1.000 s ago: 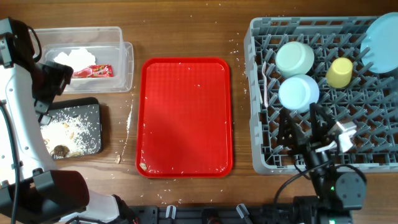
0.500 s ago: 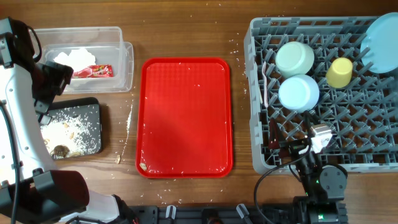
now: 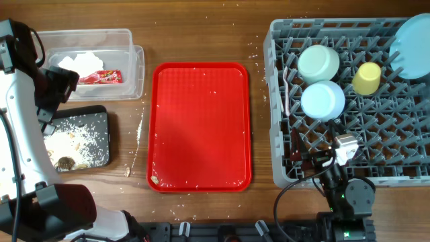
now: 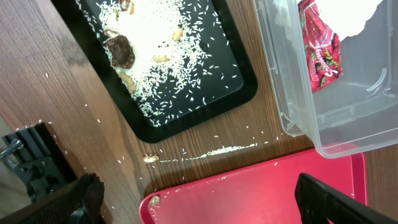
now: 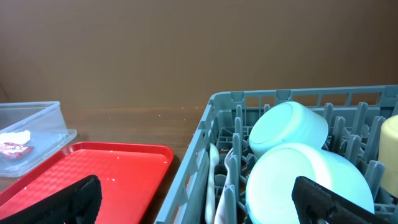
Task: Sort waste into correct bins and load items into the dishwasher rack
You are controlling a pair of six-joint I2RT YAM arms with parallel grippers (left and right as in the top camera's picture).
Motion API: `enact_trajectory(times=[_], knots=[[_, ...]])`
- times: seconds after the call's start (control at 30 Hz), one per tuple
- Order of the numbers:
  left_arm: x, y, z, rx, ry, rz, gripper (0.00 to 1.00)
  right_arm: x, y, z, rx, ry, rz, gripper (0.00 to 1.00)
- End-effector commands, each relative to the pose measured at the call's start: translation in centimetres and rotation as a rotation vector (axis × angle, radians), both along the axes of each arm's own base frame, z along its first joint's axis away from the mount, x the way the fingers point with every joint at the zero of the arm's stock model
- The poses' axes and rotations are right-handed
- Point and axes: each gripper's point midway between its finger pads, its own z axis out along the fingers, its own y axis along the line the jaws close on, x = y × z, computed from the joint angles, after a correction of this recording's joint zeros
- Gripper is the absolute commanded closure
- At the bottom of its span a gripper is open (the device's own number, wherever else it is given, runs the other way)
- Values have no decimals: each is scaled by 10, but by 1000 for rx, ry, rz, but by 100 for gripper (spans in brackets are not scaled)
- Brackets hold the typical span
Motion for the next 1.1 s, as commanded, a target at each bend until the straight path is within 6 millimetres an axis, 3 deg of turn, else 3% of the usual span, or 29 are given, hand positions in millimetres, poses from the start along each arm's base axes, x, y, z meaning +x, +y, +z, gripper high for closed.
enact_trajectory(times=[0.0, 0.1, 0.2, 0.3, 0.4, 0.5, 0.63, 0.83, 0.9, 1.07], knots=[[-1, 4, 4, 17, -10, 15, 0, 0, -2, 3, -17, -18, -12, 0], [-11, 0, 9, 10, 2, 19, 0, 0, -2, 3, -17, -18, -12, 0], [-23, -26, 31, 3, -102, -37, 0, 0, -2, 3, -17, -18, -12, 0], [-23, -54, 35, 109, -284, -268, 0, 0, -2, 3, -17, -18, -12, 0], [-29, -78, 20, 235, -503, -520, 0, 0, -2, 3, -17, -18, -12, 0], [-50, -103, -3, 328, -731, -743, 0, 0, -2, 3, -17, -18, -12, 0], [-81, -112, -40, 378, -882, -759, 0, 0, -2, 3, -17, -18, -12, 0], [-56, -136, -53, 426, -1178, -831, 0, 0, -2, 3, -17, -18, -12, 0], [-47, -140, -43, 499, -1336, -822, 0, 0, -2, 3, -17, -18, -12, 0], [-42, -144, -45, 517, -1397, -826, 0, 0, -2, 3, -17, -18, -12, 0]])
